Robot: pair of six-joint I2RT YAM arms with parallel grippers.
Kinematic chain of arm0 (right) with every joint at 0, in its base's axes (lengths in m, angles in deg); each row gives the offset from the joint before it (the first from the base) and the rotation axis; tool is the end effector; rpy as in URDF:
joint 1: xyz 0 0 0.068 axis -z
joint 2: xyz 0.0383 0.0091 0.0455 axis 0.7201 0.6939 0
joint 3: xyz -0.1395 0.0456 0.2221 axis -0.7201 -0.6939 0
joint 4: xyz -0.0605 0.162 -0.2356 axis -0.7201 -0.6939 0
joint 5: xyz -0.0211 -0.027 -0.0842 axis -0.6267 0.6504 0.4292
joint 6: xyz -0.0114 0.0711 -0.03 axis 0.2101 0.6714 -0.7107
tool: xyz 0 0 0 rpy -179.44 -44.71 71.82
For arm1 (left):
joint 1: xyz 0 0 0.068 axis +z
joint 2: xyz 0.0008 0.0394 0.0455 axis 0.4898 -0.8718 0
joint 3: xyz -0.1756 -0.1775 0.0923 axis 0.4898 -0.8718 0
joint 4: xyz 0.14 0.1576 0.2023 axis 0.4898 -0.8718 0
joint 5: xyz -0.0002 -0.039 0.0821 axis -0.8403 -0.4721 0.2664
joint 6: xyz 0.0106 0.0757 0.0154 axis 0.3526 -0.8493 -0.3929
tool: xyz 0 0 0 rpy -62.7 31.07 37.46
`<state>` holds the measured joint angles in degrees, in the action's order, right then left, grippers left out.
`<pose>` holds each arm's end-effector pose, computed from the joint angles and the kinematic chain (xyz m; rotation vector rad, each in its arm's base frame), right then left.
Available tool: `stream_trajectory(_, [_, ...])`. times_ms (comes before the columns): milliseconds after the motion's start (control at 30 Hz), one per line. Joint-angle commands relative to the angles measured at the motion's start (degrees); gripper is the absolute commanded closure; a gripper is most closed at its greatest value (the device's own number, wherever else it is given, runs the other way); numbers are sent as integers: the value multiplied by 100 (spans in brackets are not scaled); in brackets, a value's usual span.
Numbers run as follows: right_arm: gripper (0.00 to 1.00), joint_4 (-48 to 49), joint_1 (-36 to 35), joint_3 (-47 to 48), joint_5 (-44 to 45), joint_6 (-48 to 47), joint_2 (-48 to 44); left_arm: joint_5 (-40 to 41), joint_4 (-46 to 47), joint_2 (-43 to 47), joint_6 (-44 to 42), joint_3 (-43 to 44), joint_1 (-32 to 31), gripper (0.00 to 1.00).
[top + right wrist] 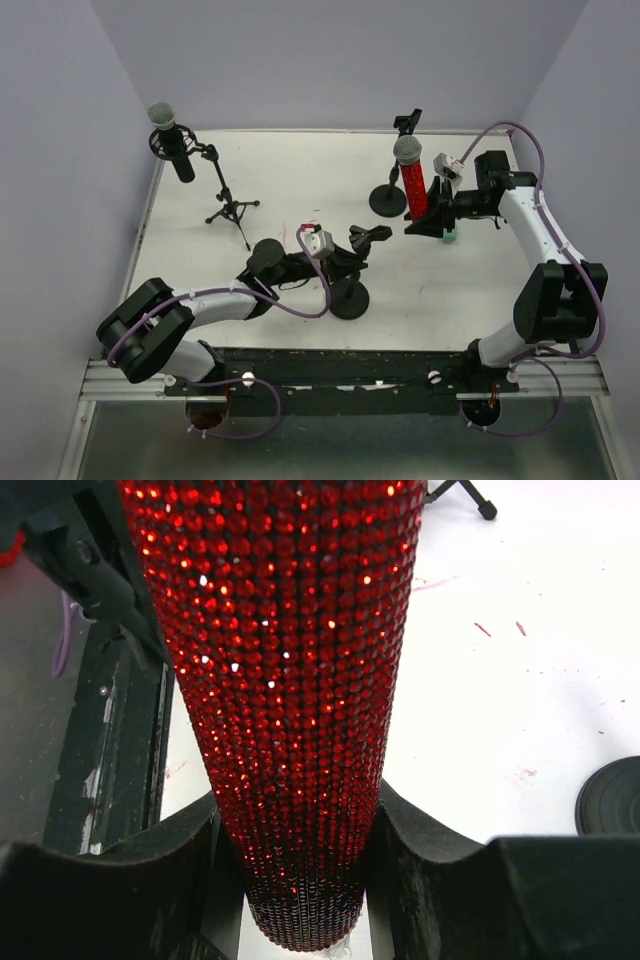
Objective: Attach the microphones to the stand
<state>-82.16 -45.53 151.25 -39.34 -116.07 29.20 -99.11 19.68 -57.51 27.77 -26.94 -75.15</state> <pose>0.3218 0.0621 0.2755 -1.1812 1.5621 1.1972 0.1951 -0.2529 0.2087 0.9323 1.2308 -1.1974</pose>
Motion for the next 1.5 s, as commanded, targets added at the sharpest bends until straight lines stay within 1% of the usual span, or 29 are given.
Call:
stream_trajectory(0, [100,-62,-27,137,-51,-116,64,-1096,-78,-275,112,290,109,93])
stream_trajectory(67, [100,-71,-27,129,-51,-116,64,-999,0,-346,129,238,144,91])
stream_trajectory(100, [100,-62,-27,129,-51,-116,72,-912,53,-355,164,168,161,87])
stream_trajectory(133, [100,-62,-27,129,-51,-116,72,-850,149,-355,200,124,179,82])
stream_trajectory(300, [100,-80,-36,129,-51,-125,90,-542,282,-74,209,-184,197,49])
stream_trajectory(367, [100,-80,-45,129,-42,-116,90,-480,229,58,174,-245,188,39])
stream_trajectory(433, [100,-80,-45,129,-42,-125,90,-454,124,207,130,-316,188,32])
stream_trajectory(500, [100,-88,-45,137,-33,-133,90,-375,19,426,77,-439,197,23])
stream_trajectory(600, [100,-106,-45,137,-16,-160,72,1,-70,1049,7,-798,197,2])
stream_trajectory(667, [100,-132,-36,137,-7,-212,55,344,-297,1646,-81,-1088,197,2])
stream_trajectory(767, [100,-299,-54,146,28,-431,28,776,-1218,2701,-335,-1344,197,2])
stream_trajectory(833, [100,-474,-54,164,20,-694,37,917,-1799,3473,-537,-1388,223,2])
stream_trajectory(900, [100,-746,-184,216,-33,-1045,20,1040,-2213,3923,-652,-1293,240,2])
stream_trajectory(967, [100,-1072,-220,243,-130,-1389,-6,1119,-2600,4118,-679,-1047,241,2])
stream_trajectory(1067, [100,-1406,-256,278,-244,-1750,-77,1085,-2812,4049,-592,-678,241,2])
stream_trajectory(1300, [100,-1258,-264,32,-367,-1672,-498,760,-2759,3329,-389,96,241,2])
stream_trajectory(1467, [100,-1284,-273,32,-429,-1680,-525,557,-2707,2837,-319,439,241,2])
